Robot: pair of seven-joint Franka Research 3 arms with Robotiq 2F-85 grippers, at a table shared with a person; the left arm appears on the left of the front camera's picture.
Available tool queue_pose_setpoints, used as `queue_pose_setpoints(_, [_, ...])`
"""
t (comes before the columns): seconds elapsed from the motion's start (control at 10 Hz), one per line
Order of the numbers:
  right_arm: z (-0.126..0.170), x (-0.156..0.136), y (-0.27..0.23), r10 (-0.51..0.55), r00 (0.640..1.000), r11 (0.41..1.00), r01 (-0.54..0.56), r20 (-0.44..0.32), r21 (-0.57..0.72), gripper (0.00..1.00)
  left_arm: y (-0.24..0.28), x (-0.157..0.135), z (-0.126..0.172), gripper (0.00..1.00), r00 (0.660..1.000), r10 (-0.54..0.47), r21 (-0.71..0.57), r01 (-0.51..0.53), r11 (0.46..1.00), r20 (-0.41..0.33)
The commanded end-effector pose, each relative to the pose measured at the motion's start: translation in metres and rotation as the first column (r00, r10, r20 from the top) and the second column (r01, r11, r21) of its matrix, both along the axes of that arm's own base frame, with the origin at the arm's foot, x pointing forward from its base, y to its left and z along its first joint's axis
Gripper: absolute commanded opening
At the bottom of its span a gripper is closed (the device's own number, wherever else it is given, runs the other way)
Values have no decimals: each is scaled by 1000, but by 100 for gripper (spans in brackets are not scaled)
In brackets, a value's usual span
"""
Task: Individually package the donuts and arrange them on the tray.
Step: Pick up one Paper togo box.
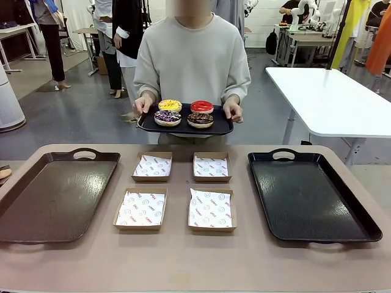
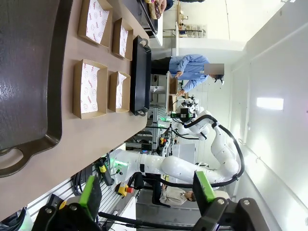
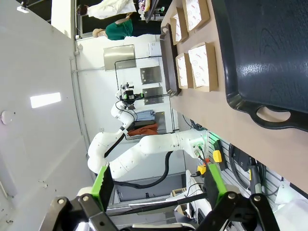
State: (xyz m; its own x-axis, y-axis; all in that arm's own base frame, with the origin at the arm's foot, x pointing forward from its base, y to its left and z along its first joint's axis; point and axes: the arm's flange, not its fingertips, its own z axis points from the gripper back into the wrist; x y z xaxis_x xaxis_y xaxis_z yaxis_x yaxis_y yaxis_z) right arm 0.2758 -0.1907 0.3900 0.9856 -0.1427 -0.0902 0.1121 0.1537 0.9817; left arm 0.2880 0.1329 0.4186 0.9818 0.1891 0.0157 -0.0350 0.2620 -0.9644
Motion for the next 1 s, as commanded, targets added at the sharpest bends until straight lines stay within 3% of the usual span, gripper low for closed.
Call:
queue_pose_setpoints(0.0, [1, 2, -1, -14, 1000, 1000, 13, 12, 12, 100, 1, 0, 0, 100, 1000, 1, -3, -1, 1000, -2])
queue_pose_setpoints(0.2, [11, 10, 11, -4, 1000, 998, 4, 7, -62, 100, 1, 0, 0, 100, 1000, 1, -3, -1, 1000, -2])
queue_pose_setpoints(0.5, [79, 82, 79, -8, 1000, 979, 12, 20, -202, 100, 1, 0, 0, 100, 1000, 1, -3, -1, 1000, -2])
queue_pose_setpoints(0.8, [118, 146, 182, -5, 1000, 857, -2, -12, -515, 100, 1, 0, 0, 100, 1000, 1, -3, -1, 1000, -2])
queue_pose_setpoints(0.9, [119, 165, 222, -8, 1000, 772, 11, 8, -635, 100, 1, 0, 0, 100, 1000, 1, -3, -1, 1000, -2])
